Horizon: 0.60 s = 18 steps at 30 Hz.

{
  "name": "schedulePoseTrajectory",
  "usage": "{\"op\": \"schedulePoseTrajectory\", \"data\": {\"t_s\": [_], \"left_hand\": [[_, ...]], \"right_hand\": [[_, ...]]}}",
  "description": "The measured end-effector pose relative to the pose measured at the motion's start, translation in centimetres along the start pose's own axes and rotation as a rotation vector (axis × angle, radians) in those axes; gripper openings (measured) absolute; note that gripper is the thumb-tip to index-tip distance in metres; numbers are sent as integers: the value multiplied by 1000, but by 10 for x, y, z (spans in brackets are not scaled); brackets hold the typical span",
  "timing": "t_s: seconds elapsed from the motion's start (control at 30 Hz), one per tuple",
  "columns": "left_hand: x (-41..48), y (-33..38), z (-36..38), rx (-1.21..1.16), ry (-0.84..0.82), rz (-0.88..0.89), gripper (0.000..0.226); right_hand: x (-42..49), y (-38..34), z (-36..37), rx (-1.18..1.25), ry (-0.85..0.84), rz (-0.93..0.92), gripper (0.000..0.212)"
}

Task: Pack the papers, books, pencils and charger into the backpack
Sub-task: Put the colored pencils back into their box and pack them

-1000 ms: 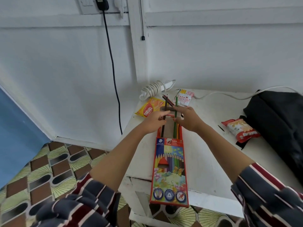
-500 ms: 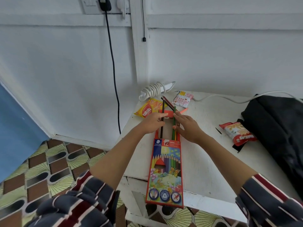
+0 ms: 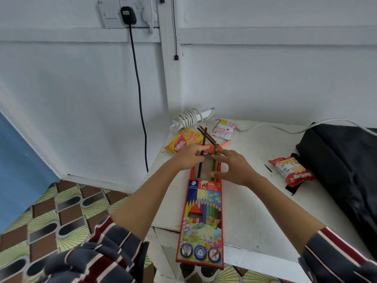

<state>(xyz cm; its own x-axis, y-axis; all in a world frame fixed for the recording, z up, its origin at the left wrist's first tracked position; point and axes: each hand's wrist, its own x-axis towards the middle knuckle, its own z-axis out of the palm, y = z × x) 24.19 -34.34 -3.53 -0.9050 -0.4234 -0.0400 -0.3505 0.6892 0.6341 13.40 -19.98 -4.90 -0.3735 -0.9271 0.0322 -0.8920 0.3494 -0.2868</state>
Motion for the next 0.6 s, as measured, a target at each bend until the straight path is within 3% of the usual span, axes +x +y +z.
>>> {"op": "schedulePoseTrajectory", "data": {"t_s": [0.43, 0.53, 0.6], "left_hand": [[6, 1, 7, -149, 58, 24, 48], [7, 2, 8, -163, 65, 16, 47], [7, 3, 8, -165, 66, 14, 48]], "right_hand": [[-7, 3, 10, 36, -174, -68, 78], [-11, 5, 11, 62, -155, -76, 90], [-12, 5, 12, 75, -119, -81, 87]]}}
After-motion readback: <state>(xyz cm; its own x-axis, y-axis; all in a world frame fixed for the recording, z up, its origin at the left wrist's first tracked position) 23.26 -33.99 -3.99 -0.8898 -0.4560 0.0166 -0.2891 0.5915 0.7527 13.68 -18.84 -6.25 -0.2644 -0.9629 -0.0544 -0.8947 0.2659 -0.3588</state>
